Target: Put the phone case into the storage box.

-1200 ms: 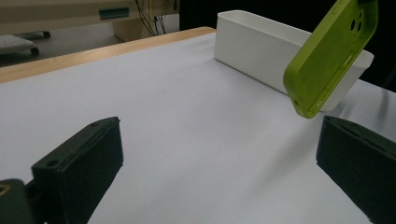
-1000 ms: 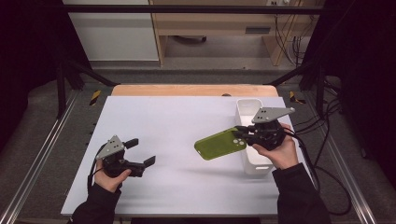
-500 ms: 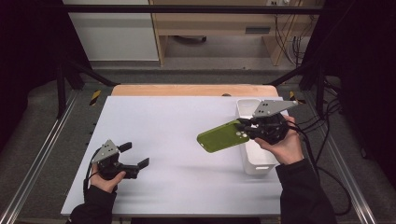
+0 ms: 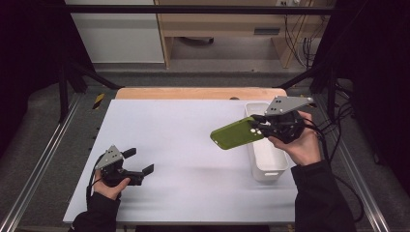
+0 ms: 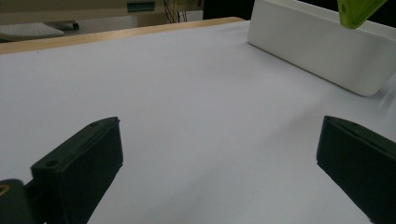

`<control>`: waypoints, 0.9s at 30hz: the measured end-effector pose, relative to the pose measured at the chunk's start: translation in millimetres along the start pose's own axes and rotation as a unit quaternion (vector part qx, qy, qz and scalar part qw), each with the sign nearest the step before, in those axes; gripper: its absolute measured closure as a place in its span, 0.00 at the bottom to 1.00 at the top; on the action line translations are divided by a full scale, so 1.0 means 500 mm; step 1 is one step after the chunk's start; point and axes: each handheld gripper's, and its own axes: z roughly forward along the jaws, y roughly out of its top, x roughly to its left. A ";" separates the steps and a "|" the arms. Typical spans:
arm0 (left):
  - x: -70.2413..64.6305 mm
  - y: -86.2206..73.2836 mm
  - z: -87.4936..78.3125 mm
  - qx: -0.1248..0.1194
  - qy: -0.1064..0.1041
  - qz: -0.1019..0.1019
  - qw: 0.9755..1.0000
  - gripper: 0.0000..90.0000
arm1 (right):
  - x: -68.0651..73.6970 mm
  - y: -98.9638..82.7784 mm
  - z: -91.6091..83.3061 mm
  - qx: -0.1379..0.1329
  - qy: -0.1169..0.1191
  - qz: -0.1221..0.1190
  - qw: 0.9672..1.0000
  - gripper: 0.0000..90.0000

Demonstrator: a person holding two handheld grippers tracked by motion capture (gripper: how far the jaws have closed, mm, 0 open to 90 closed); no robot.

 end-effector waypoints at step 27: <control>0.001 -0.002 0.001 0.004 -0.002 0.001 1.000 0.00 | -0.053 0.030 -0.029 0.036 -0.091 -0.028 0.995 0.88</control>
